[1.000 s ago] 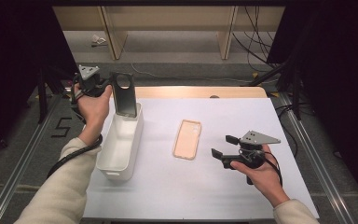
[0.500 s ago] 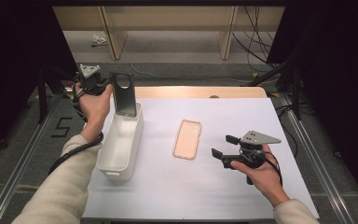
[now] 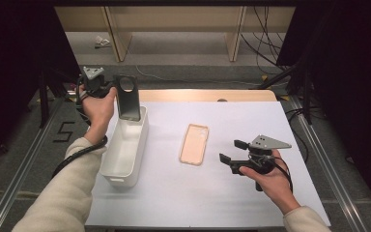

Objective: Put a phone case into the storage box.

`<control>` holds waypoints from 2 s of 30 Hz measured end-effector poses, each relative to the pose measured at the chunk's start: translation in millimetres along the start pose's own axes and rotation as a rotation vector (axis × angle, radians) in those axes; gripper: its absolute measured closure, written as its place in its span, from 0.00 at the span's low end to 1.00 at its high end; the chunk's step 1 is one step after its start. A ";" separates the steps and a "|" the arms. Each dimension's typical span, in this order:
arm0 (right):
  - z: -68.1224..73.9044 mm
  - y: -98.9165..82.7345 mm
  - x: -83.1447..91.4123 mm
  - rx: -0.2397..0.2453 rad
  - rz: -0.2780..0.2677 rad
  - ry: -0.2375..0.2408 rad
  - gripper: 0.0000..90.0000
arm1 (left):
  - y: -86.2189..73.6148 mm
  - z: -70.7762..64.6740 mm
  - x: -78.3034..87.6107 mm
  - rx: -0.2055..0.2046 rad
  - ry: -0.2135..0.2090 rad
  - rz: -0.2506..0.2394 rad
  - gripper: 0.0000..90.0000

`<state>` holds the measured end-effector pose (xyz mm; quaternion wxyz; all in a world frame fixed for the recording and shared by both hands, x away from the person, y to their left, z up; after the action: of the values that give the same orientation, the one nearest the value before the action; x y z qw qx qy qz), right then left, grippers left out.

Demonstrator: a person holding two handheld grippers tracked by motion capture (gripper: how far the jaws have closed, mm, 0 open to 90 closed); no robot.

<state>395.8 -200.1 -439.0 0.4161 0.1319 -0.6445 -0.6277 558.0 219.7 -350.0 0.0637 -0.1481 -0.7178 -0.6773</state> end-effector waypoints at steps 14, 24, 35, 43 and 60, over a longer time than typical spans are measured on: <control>-0.1 0.0 0.1 -0.007 -0.003 0.004 0.22 | -2.8 3.1 -5.9 -0.002 0.018 0.009 0.98; -0.2 0.0 0.1 -0.008 -0.003 0.004 0.22 | -2.8 4.6 -8.0 0.004 0.020 0.014 0.98; -0.4 0.1 0.4 -0.009 -0.004 0.004 0.22 | -3.2 -0.9 -13.1 -0.003 0.016 0.028 0.98; -0.4 0.5 0.7 -0.007 -0.006 0.003 0.22 | -8.2 -1.5 -18.9 -0.015 0.015 0.059 0.98; 0.2 0.3 0.4 -0.008 -0.005 0.007 0.22 | -23.5 3.5 -27.6 -0.007 0.019 0.101 0.98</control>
<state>395.5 -200.1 -438.5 0.4172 0.1339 -0.6404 -0.6308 577.5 218.7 -380.8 0.1042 -0.1779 -0.7063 -0.6773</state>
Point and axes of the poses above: each handheld gripper's, and its own axes: x roughly backward along the jaws, y roughly out of its top, z roughly to its left, the point moved 5 cm from there along -x, roughly forward along the jaws, and after that the axes turned 2 degrees about -z, right-handed, at the moved point
